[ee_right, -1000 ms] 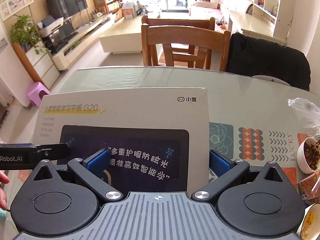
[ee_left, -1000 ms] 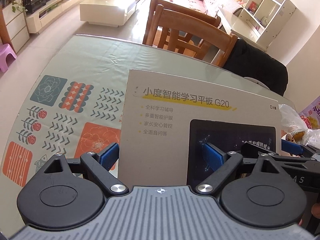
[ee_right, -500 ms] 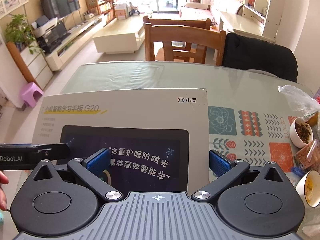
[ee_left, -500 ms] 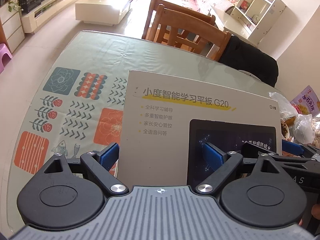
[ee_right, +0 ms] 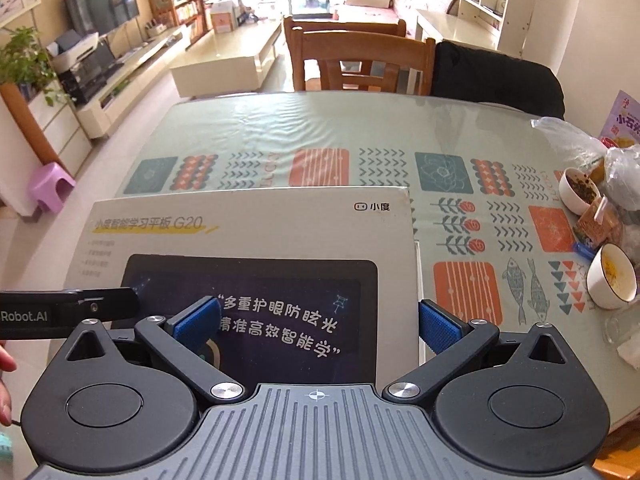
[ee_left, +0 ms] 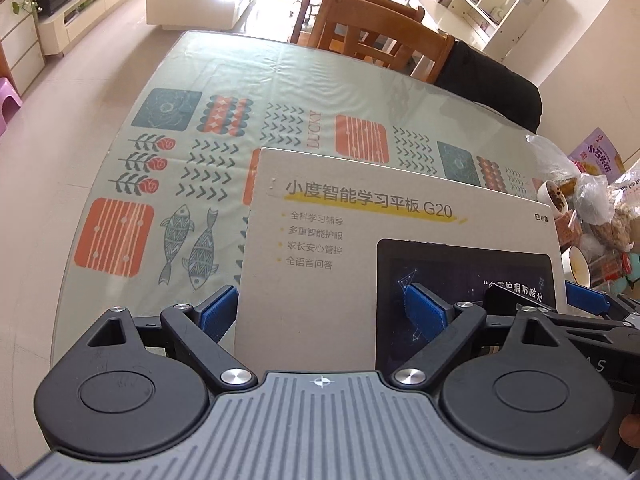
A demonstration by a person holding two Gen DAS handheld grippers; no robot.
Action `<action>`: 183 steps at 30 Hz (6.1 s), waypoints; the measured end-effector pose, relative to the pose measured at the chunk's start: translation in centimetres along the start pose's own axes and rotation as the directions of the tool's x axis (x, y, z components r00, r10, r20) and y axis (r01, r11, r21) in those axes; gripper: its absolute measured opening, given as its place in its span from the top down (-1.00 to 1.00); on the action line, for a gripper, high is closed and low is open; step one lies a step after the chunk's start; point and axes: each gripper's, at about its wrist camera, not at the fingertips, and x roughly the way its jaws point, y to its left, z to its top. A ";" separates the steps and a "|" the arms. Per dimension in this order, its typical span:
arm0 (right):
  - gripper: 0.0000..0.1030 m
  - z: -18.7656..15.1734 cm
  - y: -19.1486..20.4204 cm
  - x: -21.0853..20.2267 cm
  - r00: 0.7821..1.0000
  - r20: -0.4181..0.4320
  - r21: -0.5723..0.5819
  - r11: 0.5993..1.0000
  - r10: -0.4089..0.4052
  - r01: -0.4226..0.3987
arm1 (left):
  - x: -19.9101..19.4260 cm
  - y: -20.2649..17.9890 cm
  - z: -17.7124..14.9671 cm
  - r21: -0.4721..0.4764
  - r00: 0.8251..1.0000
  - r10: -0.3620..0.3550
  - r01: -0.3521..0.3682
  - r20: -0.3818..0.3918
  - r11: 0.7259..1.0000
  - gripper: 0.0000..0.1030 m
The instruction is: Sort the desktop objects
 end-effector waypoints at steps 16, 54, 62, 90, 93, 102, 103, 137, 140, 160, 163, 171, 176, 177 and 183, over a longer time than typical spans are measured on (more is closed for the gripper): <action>-1.00 -7.4 -1.1 -3.6 0.999 -0.044 0.011 1.000 -0.020 0.021 | -1.9 -1.1 -8.2 0.000 0.999 -0.008 0.008 -0.049 1.000 -1.00; -1.00 -18.8 -6.3 -9.2 0.993 -0.113 0.038 0.999 -0.010 0.015 | -4.4 -6.4 -19.9 0.017 0.992 0.009 -0.007 -0.127 1.000 -1.00; -1.00 -18.9 -6.0 -8.9 0.992 -0.124 0.043 0.999 0.003 0.002 | -4.6 -6.1 -20.0 0.019 0.991 0.023 -0.020 -0.129 1.000 -1.00; -1.00 -15.7 -3.9 -6.3 0.990 -0.141 0.037 0.999 0.001 0.004 | -3.0 -3.7 -16.3 0.011 0.989 0.025 -0.023 -0.144 1.000 -1.00; -1.00 -15.0 -3.7 -6.0 0.990 -0.138 0.037 0.999 -0.002 0.007 | -2.9 -3.5 -15.6 0.013 0.989 0.022 -0.020 -0.143 1.000 -1.00; -1.00 -12.3 -3.2 -5.3 0.993 -0.117 0.041 0.999 -0.010 0.015 | -2.4 -3.1 -12.7 0.024 0.992 0.015 -0.012 -0.124 1.000 -1.00; -1.00 -12.0 -3.1 -5.2 0.993 -0.114 0.042 0.999 -0.011 0.016 | -2.4 -3.1 -12.3 0.025 0.992 0.014 -0.011 -0.122 1.000 -1.00; -1.00 -6.3 -1.3 -1.3 0.994 -0.107 0.088 0.995 -0.027 0.037 | 0.4 -1.4 -5.1 0.068 0.992 0.015 -0.007 -0.129 0.998 -1.00; -1.00 -5.7 -1.5 -1.2 0.993 -0.117 0.088 0.995 -0.027 0.038 | 0.5 -1.7 -4.7 0.069 0.991 0.015 -0.006 -0.134 0.998 -1.00; -1.00 -0.9 -3.9 1.6 0.984 -0.176 0.071 0.996 -0.038 0.051 | 3.7 -3.5 -0.4 0.038 0.984 0.001 0.006 -0.179 0.999 -1.00; -1.00 0.0 -4.2 2.3 0.984 -0.175 0.068 0.997 -0.030 0.043 | 4.2 -3.7 0.5 0.035 0.984 0.009 -0.003 -0.175 0.999 -1.00; -1.00 1.9 -4.6 3.8 0.984 -0.179 0.057 0.998 -0.008 0.019 | 5.2 -3.9 2.2 0.022 0.985 0.031 -0.027 -0.170 0.999 -1.00; -1.00 2.8 -4.8 4.6 0.983 -0.184 0.049 0.999 0.000 0.010 | 5.6 -4.0 3.0 0.012 0.985 0.038 -0.037 -0.170 0.999 -1.00; -1.00 3.0 -4.8 4.7 0.983 -0.185 0.048 0.999 0.002 0.007 | 5.7 -4.0 3.1 0.011 0.985 0.040 -0.039 -0.169 0.999 -1.00; -1.00 3.6 -5.1 5.0 0.983 -0.184 0.040 0.999 0.008 -0.001 | 5.9 -4.3 3.6 0.003 0.985 0.048 -0.048 -0.163 0.999 -1.00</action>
